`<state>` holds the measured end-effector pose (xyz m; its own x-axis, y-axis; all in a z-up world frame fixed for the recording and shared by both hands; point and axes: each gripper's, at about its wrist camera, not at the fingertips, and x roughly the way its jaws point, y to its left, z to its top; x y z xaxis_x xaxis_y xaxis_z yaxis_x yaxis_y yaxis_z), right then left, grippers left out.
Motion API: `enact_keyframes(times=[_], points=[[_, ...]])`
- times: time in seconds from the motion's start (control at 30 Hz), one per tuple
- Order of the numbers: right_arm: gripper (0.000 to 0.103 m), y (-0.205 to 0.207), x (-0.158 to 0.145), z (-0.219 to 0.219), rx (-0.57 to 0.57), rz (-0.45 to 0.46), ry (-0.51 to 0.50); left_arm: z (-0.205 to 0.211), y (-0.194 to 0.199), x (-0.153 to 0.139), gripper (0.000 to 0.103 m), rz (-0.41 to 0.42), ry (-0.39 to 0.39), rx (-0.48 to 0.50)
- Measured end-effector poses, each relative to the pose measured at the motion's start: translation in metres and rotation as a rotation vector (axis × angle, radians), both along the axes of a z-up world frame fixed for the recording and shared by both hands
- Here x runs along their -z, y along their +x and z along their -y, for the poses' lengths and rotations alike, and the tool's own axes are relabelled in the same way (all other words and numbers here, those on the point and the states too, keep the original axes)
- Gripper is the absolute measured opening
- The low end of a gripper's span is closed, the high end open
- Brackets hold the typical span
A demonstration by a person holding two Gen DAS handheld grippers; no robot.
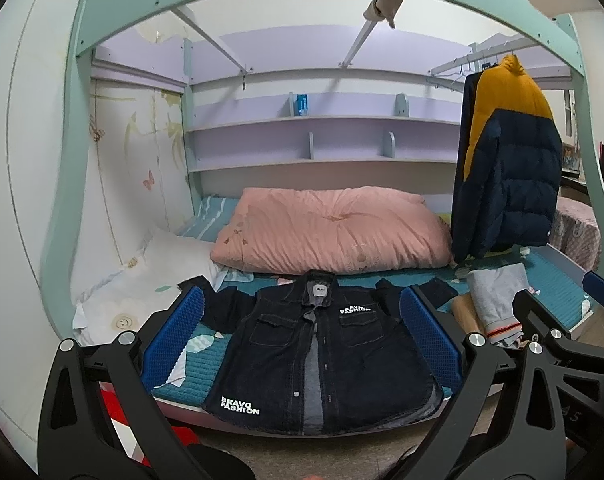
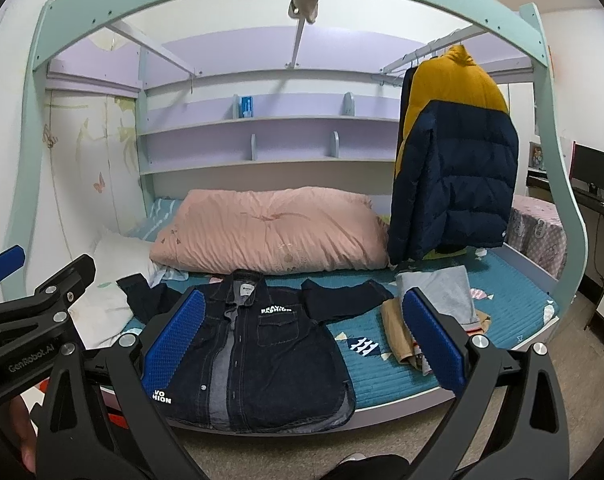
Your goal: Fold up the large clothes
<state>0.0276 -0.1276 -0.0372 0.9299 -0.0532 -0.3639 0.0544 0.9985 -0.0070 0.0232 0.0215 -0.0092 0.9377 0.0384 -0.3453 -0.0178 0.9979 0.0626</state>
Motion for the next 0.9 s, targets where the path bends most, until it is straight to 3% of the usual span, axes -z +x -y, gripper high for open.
enact_keyframes(times=[0.37, 0.6, 0.73, 0.9], points=[[0.096, 0.094, 0.052, -0.019, -0.064, -0.098, 0.023, -0.019, 0.107, 0.056, 0.098, -0.127, 0.011, -0.017], [0.096, 0.153, 0.095, -0.041, -0.129, -0.211, 0.0, -0.055, 0.162, 0.104, 0.098, -0.267, -0.09, -0.051], [0.096, 0.179, 0.116, -0.053, -0.154, -0.26, -0.01, -0.083, 0.189, 0.136, 0.098, -0.337, -0.209, 0.018], [0.096, 0.215, 0.147, -0.078, -0.22, -0.309, -0.045, -0.122, 0.217, 0.172, 0.098, -0.384, -0.293, -0.072]])
